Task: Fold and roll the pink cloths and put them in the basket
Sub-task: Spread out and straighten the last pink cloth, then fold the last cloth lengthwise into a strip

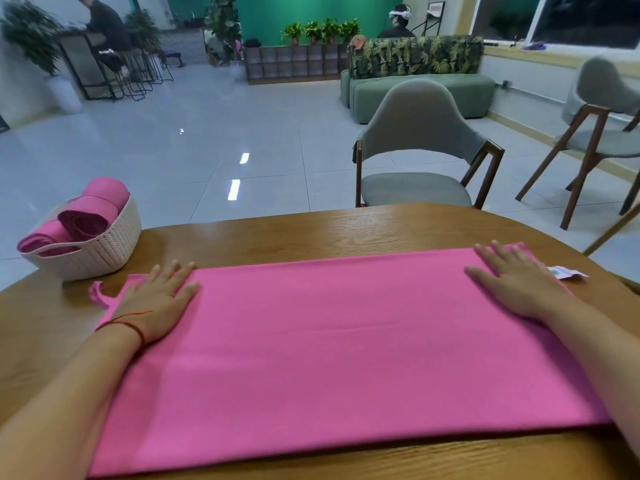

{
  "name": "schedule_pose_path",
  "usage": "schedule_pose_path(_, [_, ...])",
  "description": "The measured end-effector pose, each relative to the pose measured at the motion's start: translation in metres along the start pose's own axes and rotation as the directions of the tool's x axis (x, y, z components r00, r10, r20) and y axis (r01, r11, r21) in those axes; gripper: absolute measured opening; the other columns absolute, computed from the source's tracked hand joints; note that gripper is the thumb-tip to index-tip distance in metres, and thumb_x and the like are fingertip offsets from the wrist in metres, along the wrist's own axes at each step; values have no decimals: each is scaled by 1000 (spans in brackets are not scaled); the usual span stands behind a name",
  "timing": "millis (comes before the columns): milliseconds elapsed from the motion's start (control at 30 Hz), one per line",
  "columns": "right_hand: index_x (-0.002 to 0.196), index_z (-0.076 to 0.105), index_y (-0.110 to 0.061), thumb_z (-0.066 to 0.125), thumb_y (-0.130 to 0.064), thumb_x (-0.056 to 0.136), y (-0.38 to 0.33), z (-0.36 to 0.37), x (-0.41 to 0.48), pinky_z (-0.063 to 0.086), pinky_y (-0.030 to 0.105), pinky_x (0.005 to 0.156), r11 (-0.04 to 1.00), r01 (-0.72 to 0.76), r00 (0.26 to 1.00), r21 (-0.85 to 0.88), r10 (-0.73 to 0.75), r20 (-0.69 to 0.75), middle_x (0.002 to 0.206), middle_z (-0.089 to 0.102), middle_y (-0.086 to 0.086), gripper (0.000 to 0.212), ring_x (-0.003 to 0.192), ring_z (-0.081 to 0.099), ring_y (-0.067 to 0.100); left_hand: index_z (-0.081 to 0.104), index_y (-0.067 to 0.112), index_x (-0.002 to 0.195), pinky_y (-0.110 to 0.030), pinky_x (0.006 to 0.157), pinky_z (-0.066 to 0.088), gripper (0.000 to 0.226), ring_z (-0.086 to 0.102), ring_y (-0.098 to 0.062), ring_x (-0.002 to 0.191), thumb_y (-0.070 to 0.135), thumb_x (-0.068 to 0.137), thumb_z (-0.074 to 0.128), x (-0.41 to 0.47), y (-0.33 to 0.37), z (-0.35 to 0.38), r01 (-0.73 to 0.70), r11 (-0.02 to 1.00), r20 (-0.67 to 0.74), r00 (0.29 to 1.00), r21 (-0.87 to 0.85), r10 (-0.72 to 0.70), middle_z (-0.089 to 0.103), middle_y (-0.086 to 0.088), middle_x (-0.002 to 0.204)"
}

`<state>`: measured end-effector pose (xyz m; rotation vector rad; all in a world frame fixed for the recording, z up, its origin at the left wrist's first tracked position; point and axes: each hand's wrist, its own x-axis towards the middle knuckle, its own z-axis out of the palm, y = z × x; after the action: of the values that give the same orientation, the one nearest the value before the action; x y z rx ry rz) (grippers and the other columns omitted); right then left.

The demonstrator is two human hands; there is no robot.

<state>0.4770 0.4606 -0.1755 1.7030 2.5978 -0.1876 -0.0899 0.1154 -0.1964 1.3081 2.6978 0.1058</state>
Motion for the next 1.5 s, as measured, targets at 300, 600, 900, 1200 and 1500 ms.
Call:
schedule_pose_path(300, [169,10,-39,11,-84,97,-4,-12,10,9,63,128,992,-120,992,-35,118,-41,179,2,-5,85,165,5,23,28,38,162,-58,125,16,63,16,-24,159,63,105,23,12,1,-8,145,989,-99,985,32,-142,19,6,173])
schedule_pose_path(600, [169,16,-35,20,-68,100,-228,18,-119,14,54,131,892,440,890,109,-449,83,179,9,-4,77,164,11,23,14,31,167,-54,129,10,65,7,-20,161,56,108,24,-125,222,15,-330,942,39,942,-60,332,7,9,175])
schedule_pose_path(900, [164,-4,-56,4,-103,78,-68,21,-137,4,63,128,989,146,987,-6,-145,68,177,-12,-14,98,165,-7,25,4,51,163,-58,128,6,69,1,-25,162,76,99,13,-130,21,19,93,996,-6,996,5,-93,-3,12,174])
schedule_pose_path(1200, [157,34,-44,21,-77,97,-24,10,-158,33,60,122,999,-44,998,-10,43,-51,170,33,0,71,150,39,34,59,24,137,-49,114,42,73,55,-30,132,67,91,21,-162,40,15,1,995,-234,972,-103,-25,59,-8,146])
schedule_pose_path(1500, [126,69,-40,62,-60,96,-151,47,-227,44,28,107,688,708,700,162,-651,-295,132,64,-25,37,126,55,0,67,30,104,-33,77,53,25,63,-14,97,51,103,52,-223,197,44,-704,708,-450,619,43,644,68,13,106])
